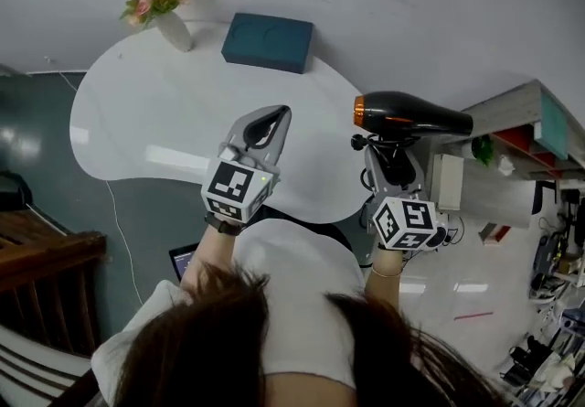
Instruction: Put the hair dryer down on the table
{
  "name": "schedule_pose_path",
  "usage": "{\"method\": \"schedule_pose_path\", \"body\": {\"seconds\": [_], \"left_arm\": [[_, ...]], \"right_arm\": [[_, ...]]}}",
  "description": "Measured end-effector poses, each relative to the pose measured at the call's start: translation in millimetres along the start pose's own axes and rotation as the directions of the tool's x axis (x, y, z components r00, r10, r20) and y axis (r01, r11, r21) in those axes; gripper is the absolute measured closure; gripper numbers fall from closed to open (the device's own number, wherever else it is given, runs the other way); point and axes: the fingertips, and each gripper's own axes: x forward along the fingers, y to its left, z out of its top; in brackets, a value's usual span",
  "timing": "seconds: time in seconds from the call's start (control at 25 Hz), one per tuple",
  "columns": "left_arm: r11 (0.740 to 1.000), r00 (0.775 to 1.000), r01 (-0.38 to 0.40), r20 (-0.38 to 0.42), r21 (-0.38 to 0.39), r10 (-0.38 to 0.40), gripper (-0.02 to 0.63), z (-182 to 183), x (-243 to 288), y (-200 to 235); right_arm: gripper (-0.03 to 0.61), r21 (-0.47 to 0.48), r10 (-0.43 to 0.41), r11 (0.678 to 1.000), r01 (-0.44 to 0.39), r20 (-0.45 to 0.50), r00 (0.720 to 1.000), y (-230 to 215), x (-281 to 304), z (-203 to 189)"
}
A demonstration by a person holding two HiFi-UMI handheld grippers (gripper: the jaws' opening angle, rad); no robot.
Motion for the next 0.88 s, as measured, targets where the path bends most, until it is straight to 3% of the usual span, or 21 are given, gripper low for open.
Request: {"method": "schedule_pose_path", "body": {"seconds": [0.28,0.88], "left_arm": [[0.998,0.998,-0.065,0.026,-0.008,0.066,0.555,3.4,-19.0,3.9],[0.998,0.998,-0.062,0.024,-0.026,0.062,0.555,7.6,-4.4,21.1]], "right_arm": [[0.333,-0.037,0.099,0.994,-0.098,0.007,0.995,18.0,13.2,10.4],[0.333,-0.036,0.13,0.991,-0.132,-0.048,0.99,25.7,40.9,12.6]]}}
